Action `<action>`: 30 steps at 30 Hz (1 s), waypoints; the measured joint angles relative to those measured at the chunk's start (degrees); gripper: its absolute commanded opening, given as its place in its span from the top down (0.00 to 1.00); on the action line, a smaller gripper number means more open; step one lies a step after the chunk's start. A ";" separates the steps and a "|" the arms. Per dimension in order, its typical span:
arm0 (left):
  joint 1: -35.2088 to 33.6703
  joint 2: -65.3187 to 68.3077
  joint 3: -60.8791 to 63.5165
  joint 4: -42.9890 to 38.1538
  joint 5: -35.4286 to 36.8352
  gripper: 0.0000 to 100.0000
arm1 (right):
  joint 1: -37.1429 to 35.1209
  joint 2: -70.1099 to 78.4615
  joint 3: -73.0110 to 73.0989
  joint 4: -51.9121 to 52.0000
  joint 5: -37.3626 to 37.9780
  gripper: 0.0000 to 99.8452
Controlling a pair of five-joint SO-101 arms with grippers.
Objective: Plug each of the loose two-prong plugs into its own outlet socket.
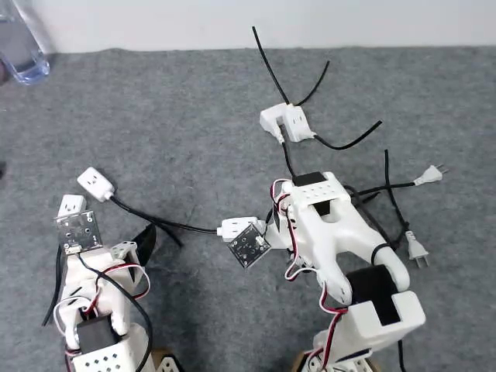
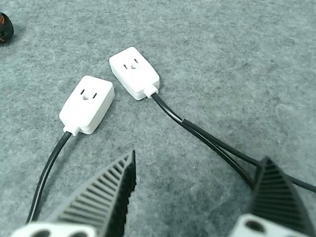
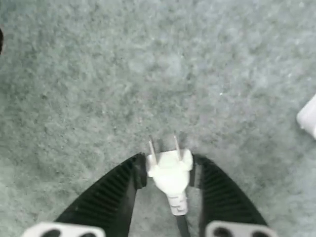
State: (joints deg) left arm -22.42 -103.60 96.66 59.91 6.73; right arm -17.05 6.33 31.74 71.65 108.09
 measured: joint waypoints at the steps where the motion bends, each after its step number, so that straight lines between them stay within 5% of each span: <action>1: 0.00 0.00 0.00 0.00 0.00 0.64 | 0.26 0.00 0.09 0.00 0.00 0.77; 19: 0.00 0.00 0.00 0.00 0.00 0.64 | 3.43 -0.70 0.35 -0.53 7.74 0.78; 27: 0.00 0.00 0.00 0.00 0.00 0.64 | 3.87 -0.70 0.26 -2.11 10.73 0.98; 30: 0.00 0.00 0.00 0.00 0.00 0.64 | 3.87 -0.62 0.26 -3.16 10.90 0.99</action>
State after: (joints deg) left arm -22.42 -103.60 96.66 59.91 6.73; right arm -13.19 5.71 32.00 68.48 118.99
